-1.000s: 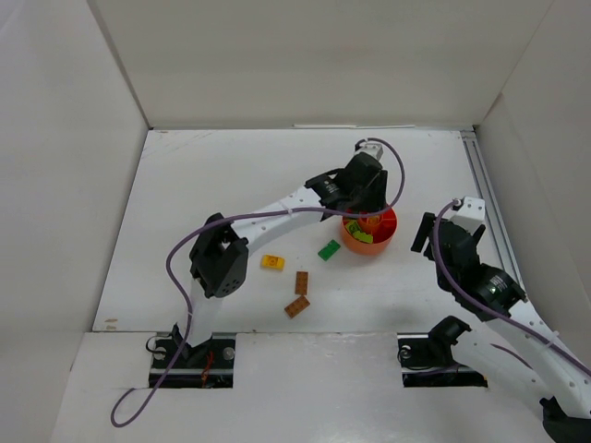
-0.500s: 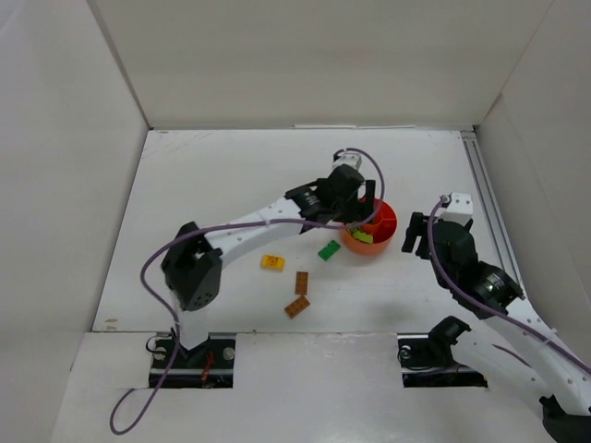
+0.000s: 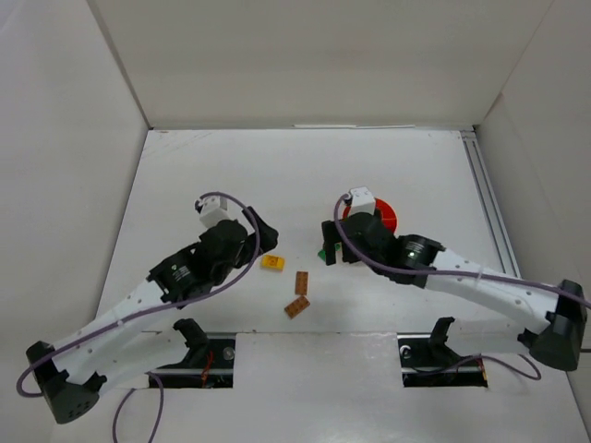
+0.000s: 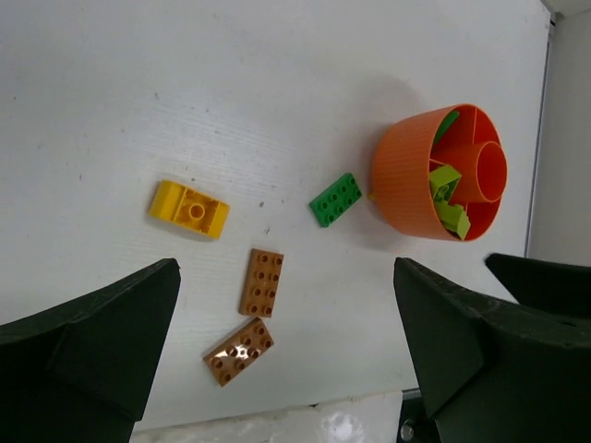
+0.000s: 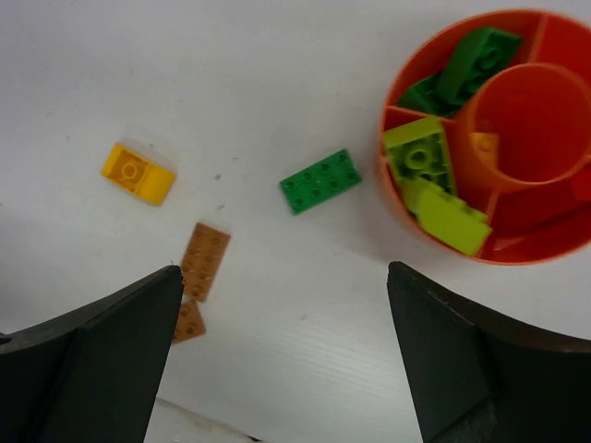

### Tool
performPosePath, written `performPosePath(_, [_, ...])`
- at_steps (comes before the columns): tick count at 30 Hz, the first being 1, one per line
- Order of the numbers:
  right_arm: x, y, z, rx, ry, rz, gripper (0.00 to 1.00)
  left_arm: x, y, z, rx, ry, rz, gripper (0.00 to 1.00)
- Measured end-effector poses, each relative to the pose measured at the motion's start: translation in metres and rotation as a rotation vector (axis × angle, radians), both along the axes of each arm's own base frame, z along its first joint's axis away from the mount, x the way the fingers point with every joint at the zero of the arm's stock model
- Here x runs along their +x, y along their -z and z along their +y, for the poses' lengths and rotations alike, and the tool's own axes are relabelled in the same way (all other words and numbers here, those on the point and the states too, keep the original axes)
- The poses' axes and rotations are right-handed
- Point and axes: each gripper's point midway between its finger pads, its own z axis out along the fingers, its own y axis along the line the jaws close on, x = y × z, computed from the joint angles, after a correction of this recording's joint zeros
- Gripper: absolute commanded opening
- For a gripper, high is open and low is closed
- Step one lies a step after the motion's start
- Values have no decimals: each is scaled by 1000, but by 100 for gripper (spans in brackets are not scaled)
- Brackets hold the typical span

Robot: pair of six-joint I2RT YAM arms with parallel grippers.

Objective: Sort the legos into containers by color

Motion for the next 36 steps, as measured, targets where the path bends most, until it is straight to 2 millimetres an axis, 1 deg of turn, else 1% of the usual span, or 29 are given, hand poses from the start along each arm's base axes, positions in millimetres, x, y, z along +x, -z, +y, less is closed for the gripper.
performPosePath(1, [2, 6, 12, 10, 7, 26, 96, -5, 3, 4, -9, -5, 10, 100])
performPosePath(3, [5, 30, 27, 13, 44, 94, 96, -13, 4, 8, -34, 1, 17, 100])
performPosePath(6, [4, 68, 33, -12, 143, 200, 96, -22, 2, 12, -62, 15, 21, 100])
performPosePath(8, [7, 83, 38, -23, 202, 243, 96, -26, 2, 14, -60, 16, 36, 100])
performPosePath(10, [9, 90, 45, 9, 259, 271, 96, -30, 0, 16, -56, 24, 52, 100])
performPosePath(11, [11, 91, 50, 30, 281, 280, 95, -32, -2, 16, -53, 29, 61, 100])
performPosePath(14, [17, 96, 63, 77, 330, 297, 95, -36, -12, 17, -56, 44, 64, 100])
performPosePath(18, [34, 107, 91, 89, 381, 324, 95, -40, -22, 20, -49, 58, 59, 100])
performPosePath(20, [39, 116, 100, 86, 403, 335, 94, -40, -26, 21, -41, 64, 55, 100])
performPosePath(23, [35, 129, 93, 51, 441, 358, 94, -40, -30, 22, -26, 75, 47, 100])
performPosePath(28, [36, 134, 77, 32, 508, 362, 94, -38, -28, 21, 17, 97, 41, 100])
performPosePath(33, [44, 145, 53, 11, 587, 370, 94, -33, -22, 16, 68, 124, 41, 100])
performPosePath(36, [52, 148, 42, 11, 626, 370, 92, -29, -20, 13, 95, 141, 35, 100])
